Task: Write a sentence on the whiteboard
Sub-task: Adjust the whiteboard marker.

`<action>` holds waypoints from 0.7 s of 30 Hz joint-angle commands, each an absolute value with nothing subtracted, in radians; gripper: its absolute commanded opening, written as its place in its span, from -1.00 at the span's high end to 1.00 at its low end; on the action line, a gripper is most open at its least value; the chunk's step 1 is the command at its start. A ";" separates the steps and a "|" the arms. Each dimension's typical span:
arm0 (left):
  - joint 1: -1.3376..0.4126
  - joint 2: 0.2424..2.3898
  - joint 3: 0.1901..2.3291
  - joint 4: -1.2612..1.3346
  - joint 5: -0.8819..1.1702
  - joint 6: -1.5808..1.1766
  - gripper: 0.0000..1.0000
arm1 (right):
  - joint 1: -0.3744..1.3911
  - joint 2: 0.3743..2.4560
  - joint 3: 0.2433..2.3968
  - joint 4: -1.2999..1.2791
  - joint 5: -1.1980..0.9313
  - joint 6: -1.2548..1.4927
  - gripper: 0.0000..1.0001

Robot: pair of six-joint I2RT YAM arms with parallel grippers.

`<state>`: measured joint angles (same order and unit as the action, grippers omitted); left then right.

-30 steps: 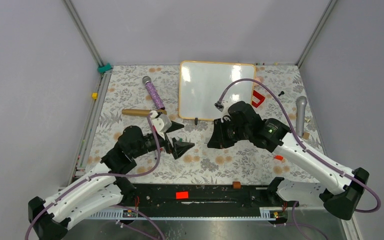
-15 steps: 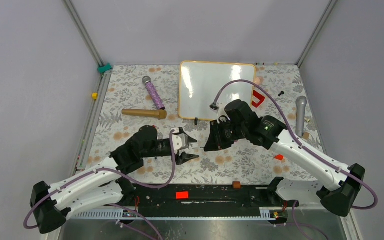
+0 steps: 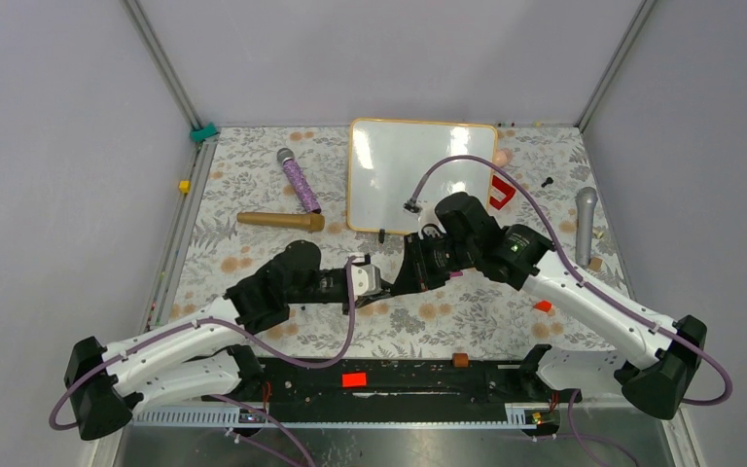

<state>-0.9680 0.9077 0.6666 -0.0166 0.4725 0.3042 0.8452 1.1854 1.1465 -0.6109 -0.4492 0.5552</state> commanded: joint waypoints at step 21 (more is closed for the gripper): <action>-0.985 0.879 0.709 -0.048 0.404 0.329 0.48 | 0.842 1.171 1.118 -0.519 -0.453 0.632 1.00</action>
